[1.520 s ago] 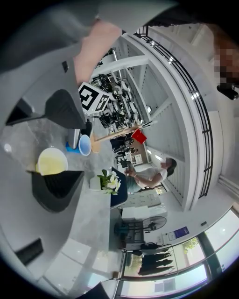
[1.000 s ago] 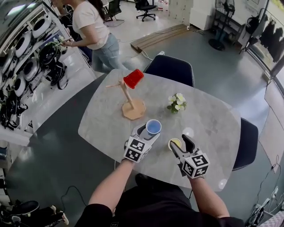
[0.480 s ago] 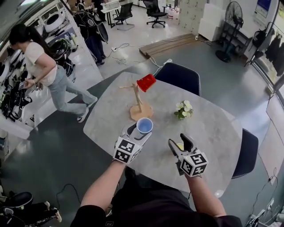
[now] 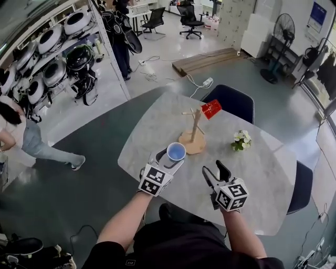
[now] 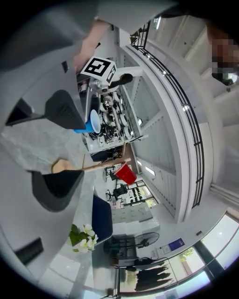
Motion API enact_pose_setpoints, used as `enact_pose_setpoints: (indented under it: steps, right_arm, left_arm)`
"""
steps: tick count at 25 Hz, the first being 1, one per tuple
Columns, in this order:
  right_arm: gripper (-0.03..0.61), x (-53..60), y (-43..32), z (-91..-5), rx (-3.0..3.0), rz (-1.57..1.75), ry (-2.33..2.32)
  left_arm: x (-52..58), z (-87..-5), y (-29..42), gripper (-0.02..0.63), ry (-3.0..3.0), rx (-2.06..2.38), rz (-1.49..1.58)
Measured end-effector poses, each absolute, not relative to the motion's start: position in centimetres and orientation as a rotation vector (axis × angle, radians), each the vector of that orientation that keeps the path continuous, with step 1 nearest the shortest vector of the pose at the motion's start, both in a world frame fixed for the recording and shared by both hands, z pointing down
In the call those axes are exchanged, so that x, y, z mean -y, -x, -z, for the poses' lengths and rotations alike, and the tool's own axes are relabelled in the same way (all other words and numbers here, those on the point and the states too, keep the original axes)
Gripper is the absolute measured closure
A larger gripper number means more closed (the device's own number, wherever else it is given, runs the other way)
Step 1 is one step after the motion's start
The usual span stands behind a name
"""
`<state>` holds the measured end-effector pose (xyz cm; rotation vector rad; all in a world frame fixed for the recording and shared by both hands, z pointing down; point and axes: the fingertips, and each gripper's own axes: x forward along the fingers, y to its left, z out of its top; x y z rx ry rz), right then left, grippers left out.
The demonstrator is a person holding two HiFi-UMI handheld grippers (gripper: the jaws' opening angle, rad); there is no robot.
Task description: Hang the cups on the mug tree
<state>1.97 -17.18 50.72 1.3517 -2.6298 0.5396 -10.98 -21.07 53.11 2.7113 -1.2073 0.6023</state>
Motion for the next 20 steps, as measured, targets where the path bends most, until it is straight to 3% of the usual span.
enact_pose_setpoints:
  steps: [8,20]
  right_arm:
    - [0.304,18.2,4.2,-49.9,2.579,-0.488,-1.421]
    - [0.314,22.4,5.5,-50.0,2.592,-0.502,-1.384]
  left_arm:
    - [22.6,-53.5,16.9,0.314,-2.740,1.143,-0.588]
    - [26.7,-56.9,16.4,0.314,-2.666,1.111,-0.673]
